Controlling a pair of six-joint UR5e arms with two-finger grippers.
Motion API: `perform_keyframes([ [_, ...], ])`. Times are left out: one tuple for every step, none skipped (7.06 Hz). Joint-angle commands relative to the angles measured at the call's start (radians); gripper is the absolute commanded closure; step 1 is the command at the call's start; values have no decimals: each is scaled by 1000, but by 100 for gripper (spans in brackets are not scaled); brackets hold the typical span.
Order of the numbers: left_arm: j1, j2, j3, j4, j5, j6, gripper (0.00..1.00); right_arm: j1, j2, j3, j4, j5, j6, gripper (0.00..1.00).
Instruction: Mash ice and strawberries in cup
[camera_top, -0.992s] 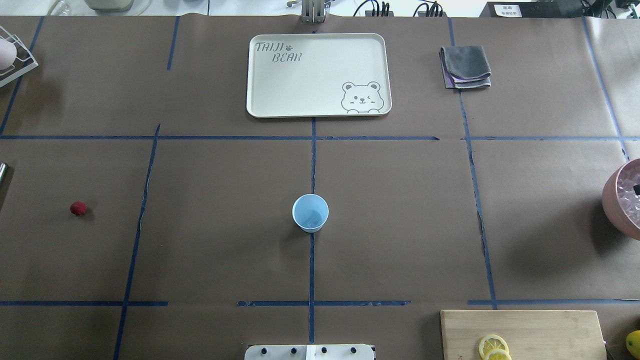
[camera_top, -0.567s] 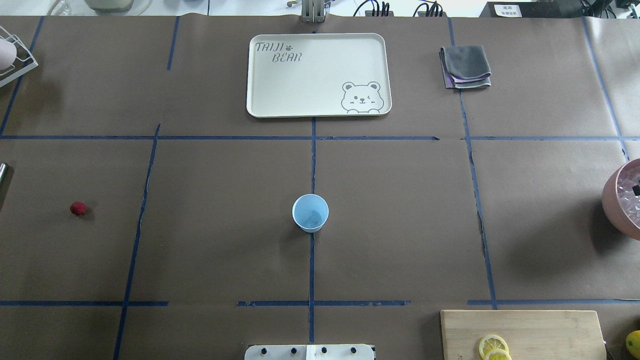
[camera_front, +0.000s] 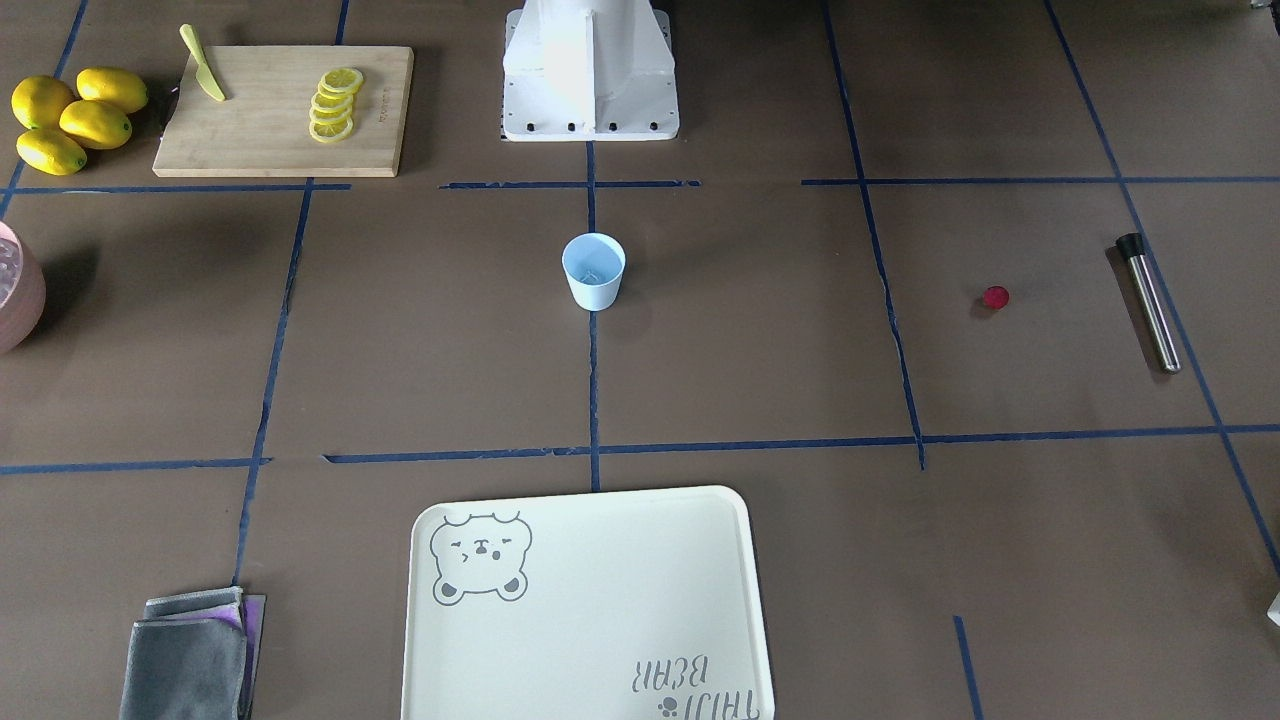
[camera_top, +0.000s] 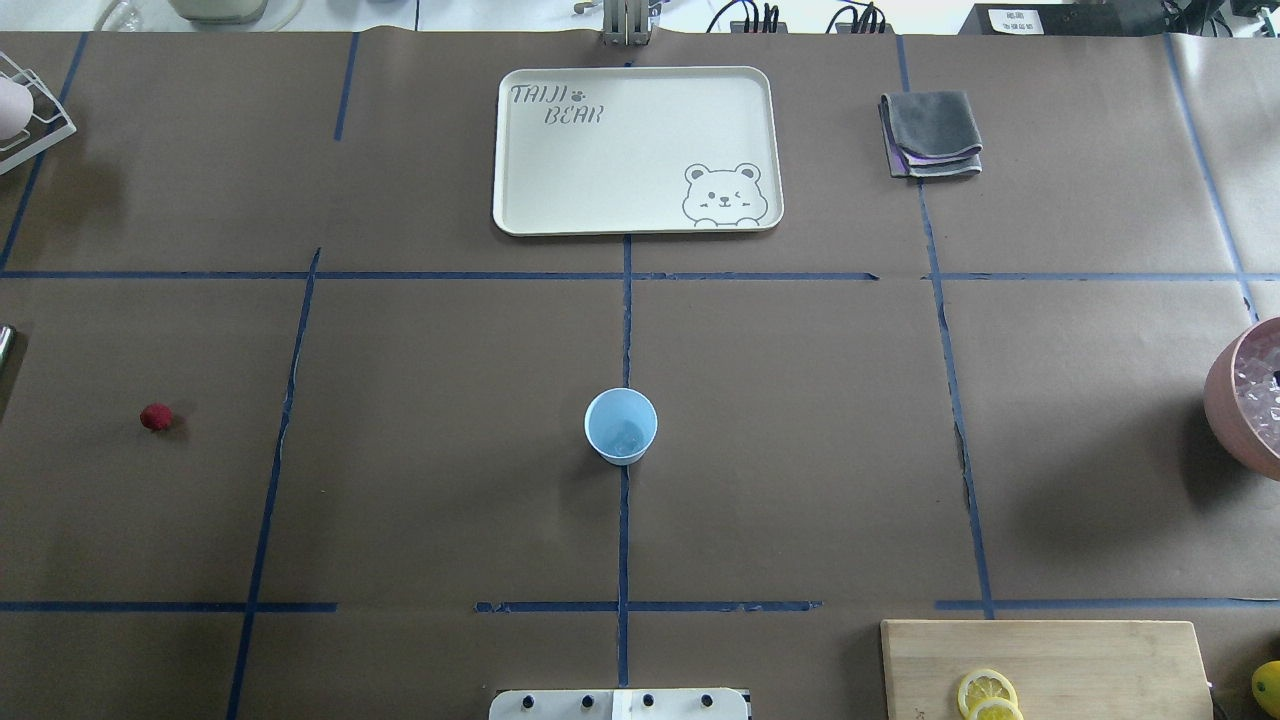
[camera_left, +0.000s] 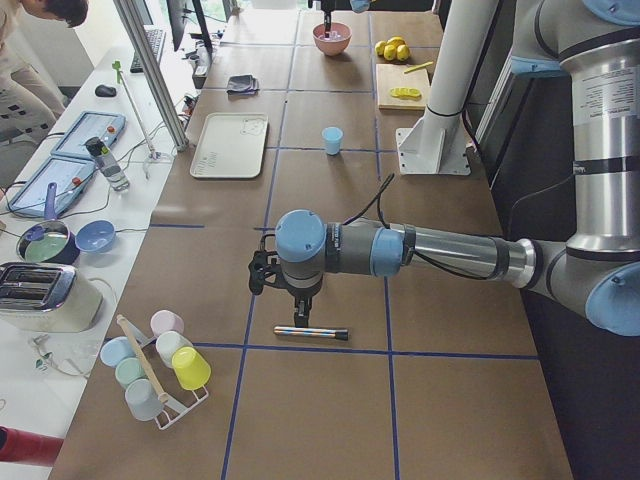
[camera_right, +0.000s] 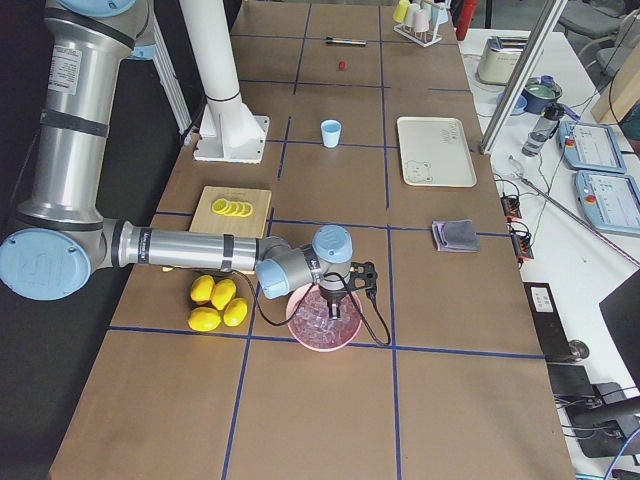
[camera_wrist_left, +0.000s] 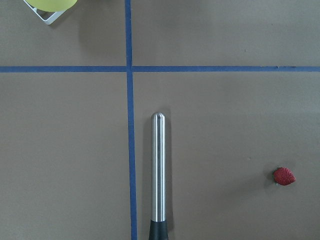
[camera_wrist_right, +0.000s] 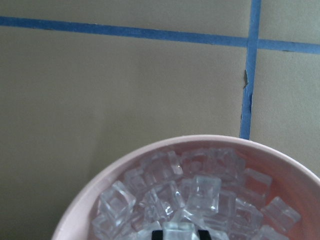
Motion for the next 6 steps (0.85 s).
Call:
perform_keyframes([
  [0,3,0,0,0,0,0,4,0,89,-1,0,2,100],
  [0,3,0,0,-2,0,0,3,0,160,-12,0,40,100],
  [0,3,0,0,-2,0,0,-8,21,197,-9,8,185,100],
  [2,3,0,0,-2,0,0,-85,47,262,-6,20,376,100],
  [2,3,0,0,-2,0,0,-164,113,298,-6,18,539,100],
  [0,3,2,2,-2,0,0,-237,179,312,-6,9,673,100],
])
